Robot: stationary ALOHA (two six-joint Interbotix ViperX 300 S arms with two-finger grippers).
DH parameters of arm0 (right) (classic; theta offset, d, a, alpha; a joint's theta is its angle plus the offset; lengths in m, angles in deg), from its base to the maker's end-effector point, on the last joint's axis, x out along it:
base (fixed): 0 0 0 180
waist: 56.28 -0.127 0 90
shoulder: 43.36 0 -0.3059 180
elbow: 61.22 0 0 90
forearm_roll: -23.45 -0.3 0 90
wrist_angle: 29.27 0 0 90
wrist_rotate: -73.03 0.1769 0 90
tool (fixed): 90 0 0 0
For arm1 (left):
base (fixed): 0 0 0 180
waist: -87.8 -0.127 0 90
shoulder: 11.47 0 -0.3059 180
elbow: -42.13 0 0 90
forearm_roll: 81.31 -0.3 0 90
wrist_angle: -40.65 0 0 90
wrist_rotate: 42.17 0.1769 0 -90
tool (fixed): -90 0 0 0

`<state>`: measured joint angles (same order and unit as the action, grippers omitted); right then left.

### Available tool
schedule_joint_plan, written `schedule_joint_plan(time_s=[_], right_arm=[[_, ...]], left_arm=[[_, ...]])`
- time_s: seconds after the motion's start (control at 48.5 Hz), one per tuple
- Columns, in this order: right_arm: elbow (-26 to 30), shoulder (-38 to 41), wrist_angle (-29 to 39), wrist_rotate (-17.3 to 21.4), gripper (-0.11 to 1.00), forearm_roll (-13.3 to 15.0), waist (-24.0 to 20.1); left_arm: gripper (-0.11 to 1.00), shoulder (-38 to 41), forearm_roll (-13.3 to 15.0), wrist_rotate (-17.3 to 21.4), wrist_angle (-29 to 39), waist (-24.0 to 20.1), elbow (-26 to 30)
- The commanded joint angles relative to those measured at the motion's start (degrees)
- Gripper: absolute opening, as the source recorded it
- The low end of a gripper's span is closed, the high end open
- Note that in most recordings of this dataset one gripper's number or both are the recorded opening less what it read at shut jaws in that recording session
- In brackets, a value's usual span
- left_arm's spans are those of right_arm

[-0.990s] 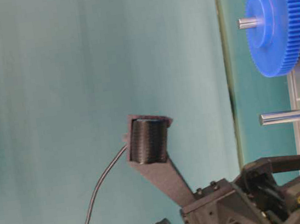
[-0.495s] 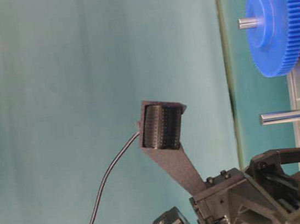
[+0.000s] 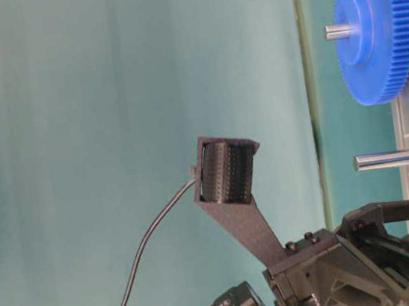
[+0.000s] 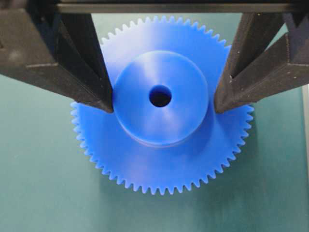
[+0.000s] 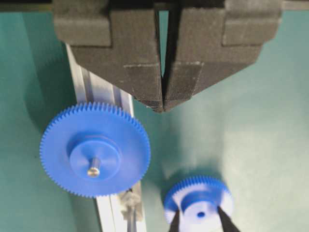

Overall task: Find the location of the shaft and insert the small gear.
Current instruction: 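Close the left gripper on the small blue gear's hub and lift, then carry the gear over the rail and align its hole with the empty shaft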

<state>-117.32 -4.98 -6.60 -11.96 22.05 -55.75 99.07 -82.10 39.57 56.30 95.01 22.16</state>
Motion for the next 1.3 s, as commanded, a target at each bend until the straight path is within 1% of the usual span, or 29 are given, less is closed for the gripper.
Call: schedule_joint_plan(time_s=[0.0,0.124,0.248,0.268,0.454,0.619,0.805,1.073,1.279], right_arm=[[0.53,0.35,-0.18,0.53,0.04,-0.09,0.09],[0.53,0.44,-0.18,0.53,0.04,-0.09,0.0],[0.53,0.35,-0.18,0.53,0.04,-0.09,0.09],[0.53,0.35,-0.18,0.53,0.04,-0.09,0.09],[0.44,0.44,-0.18,0.53,0.04,-0.09,0.09],[0.35,0.26,-0.18,0.53,0.04,-0.09,0.0],[0.0,-0.26,-0.18,0.53,0.04,0.0,0.0],[-0.26,-0.88,-0.18,0.53,0.04,-0.09,0.09],[-0.26,-0.88,-0.18,0.53,0.04,-0.09,0.09]], left_arm=[[0.88,-0.53,-0.18,-0.09,1.14,0.18,0.88],[0.8,-0.53,-0.18,-0.26,2.02,0.18,1.23],[0.67,-0.26,-0.18,-0.26,2.99,0.09,1.67],[0.66,-0.18,-0.18,-0.26,3.25,0.09,1.76],[0.66,-0.35,-0.18,0.26,4.83,0.18,2.64],[0.66,-0.44,-0.18,0.26,4.83,0.18,3.43],[0.66,-2.9,-0.44,0.97,4.83,-0.26,4.31],[0.66,-9.32,-0.44,4.13,6.42,-3.34,4.83],[0.66,-12.74,-0.44,9.05,8.17,-6.15,6.42]])
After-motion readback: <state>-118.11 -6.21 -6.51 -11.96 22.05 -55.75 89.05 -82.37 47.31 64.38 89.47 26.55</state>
